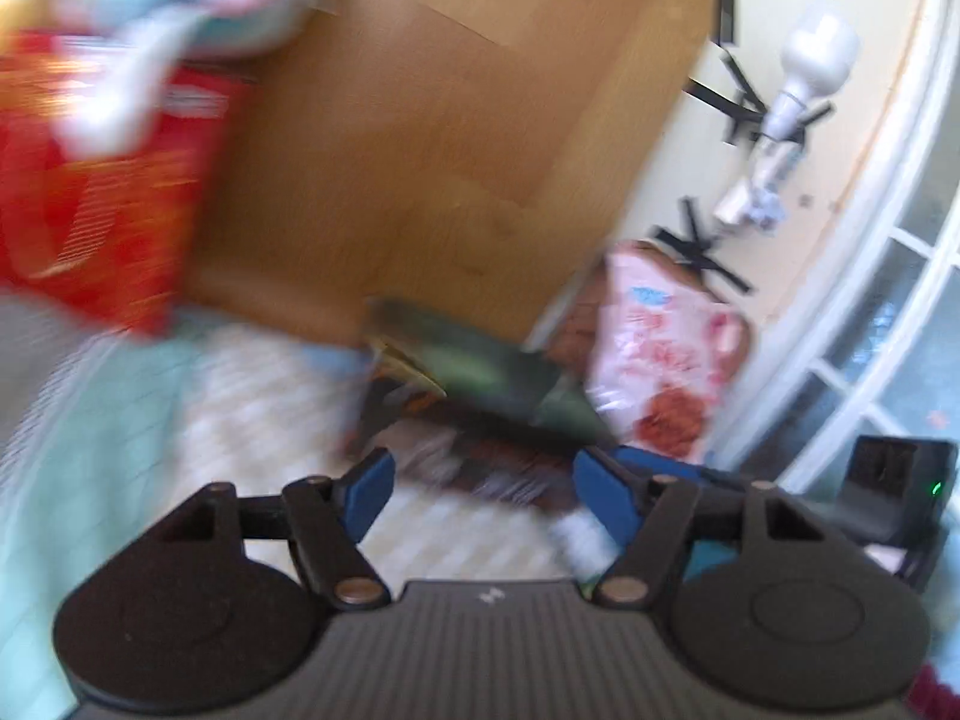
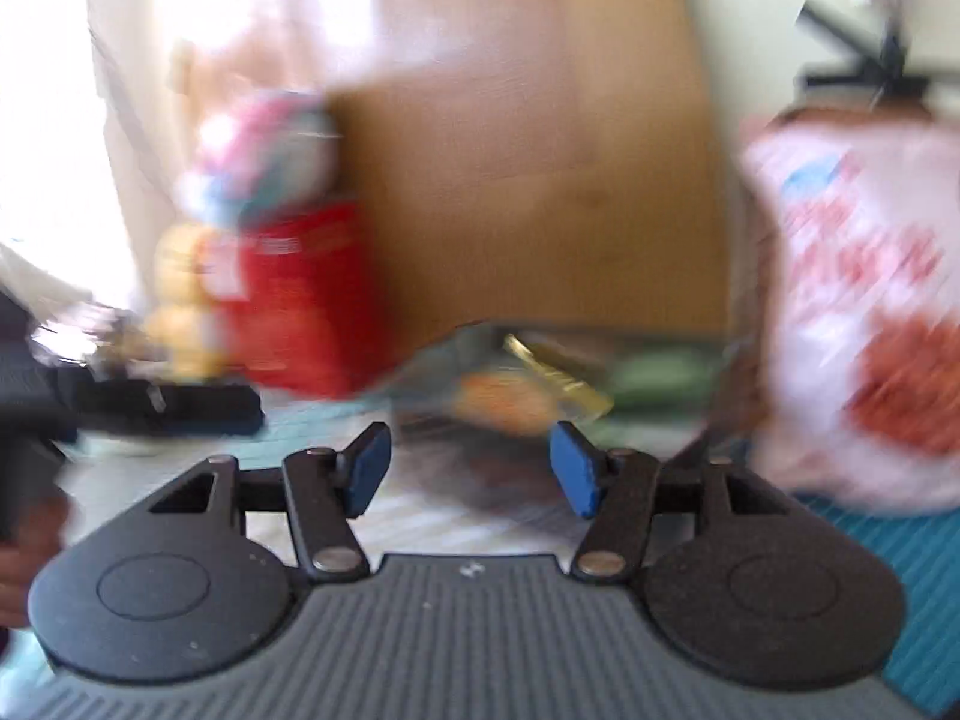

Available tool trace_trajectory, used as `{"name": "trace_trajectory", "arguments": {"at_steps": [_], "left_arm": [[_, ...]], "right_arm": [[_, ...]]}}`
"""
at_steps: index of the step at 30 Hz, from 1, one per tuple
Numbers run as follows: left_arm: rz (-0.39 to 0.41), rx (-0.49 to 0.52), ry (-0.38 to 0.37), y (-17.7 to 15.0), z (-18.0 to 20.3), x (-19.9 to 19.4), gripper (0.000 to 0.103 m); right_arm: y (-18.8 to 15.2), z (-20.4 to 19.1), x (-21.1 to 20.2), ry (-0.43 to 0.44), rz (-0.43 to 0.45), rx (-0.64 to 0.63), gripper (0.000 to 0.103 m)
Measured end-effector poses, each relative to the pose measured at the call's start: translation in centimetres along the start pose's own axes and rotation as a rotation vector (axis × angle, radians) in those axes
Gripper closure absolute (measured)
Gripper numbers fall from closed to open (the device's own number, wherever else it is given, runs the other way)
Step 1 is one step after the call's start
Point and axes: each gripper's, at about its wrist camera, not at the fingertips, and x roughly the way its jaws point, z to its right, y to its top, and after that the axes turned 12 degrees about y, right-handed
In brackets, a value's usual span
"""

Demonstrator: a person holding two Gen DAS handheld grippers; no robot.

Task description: Organize snacks

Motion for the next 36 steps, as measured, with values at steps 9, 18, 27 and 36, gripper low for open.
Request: {"name": "trace_trajectory", "arguments": {"at_steps": [9,18,27,36], "left_arm": [[-0.019,-0.216,0.369,-10.6,-6.6,-9.1,0.027],[0.03,-0.226,0.44,-12.8,-6.7,-12.2,0.026],[0.026,-0.245,0.399,-12.6,-6.6,-11.6,0.026],[0.048,-0.19,0.34,-11.7,-4.3,-11.1,0.024]], "right_arm": [[-4.9,-9.1,6.8,0.3,-0.294,-0.27,0.027],[-6.5,-10.6,10.8,0.203,-0.479,-0.533,0.047],[-7.3,-7.5,5.5,0.064,-0.443,-0.496,0.067],[-5.9,-6.7,-0.2,0.106,-0.336,-0.398,0.028]]}}
